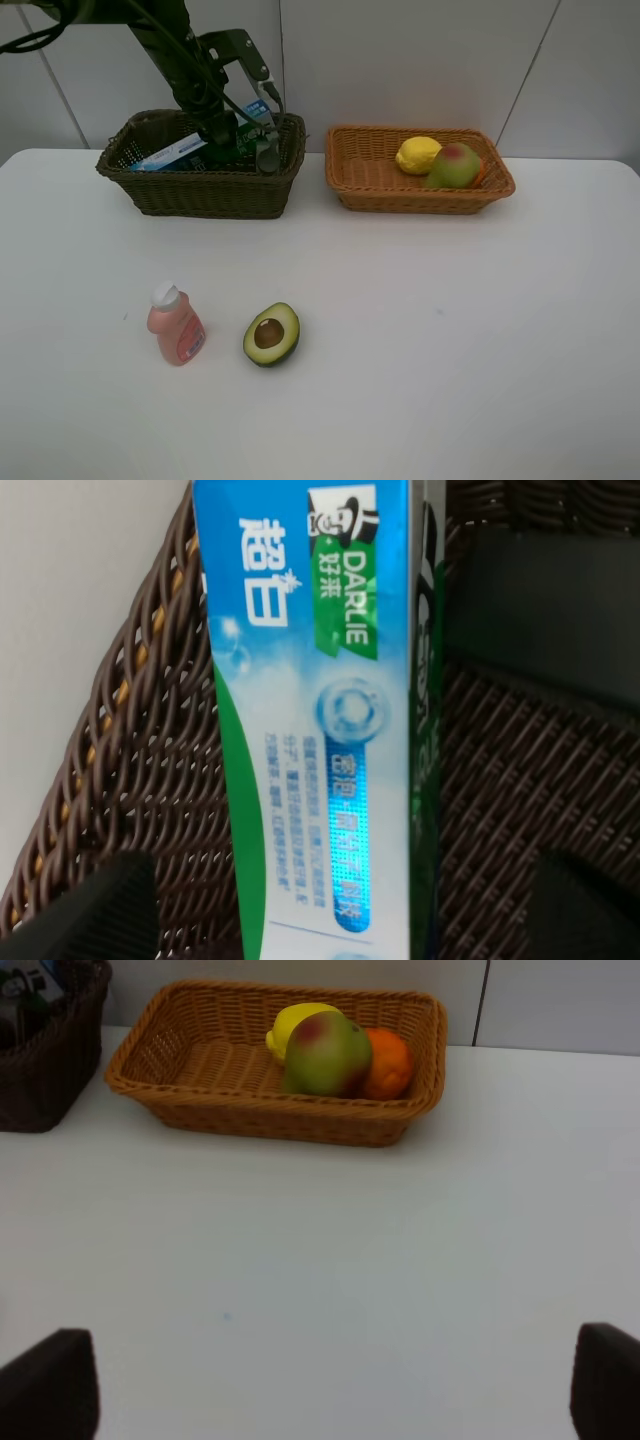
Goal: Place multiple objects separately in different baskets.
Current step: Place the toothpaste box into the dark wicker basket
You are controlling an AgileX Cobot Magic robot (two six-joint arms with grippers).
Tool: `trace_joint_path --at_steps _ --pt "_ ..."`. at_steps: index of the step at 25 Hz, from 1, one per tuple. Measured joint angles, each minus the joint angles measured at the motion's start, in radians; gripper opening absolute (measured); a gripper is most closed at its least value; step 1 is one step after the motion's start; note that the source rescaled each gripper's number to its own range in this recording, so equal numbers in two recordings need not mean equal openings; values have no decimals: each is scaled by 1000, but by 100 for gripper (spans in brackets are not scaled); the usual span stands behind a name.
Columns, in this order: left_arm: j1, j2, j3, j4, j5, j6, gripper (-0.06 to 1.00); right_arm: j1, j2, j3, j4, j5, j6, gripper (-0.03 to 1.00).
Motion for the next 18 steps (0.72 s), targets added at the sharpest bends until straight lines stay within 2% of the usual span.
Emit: trace_joint_path --at_steps 10,18 --pt "0 -6 0 0 17 -7 97 0 0 0 0 0 0 100" --pt "0 -72 -3 -7 111 -59 97 0 0 0 0 0 0 100"
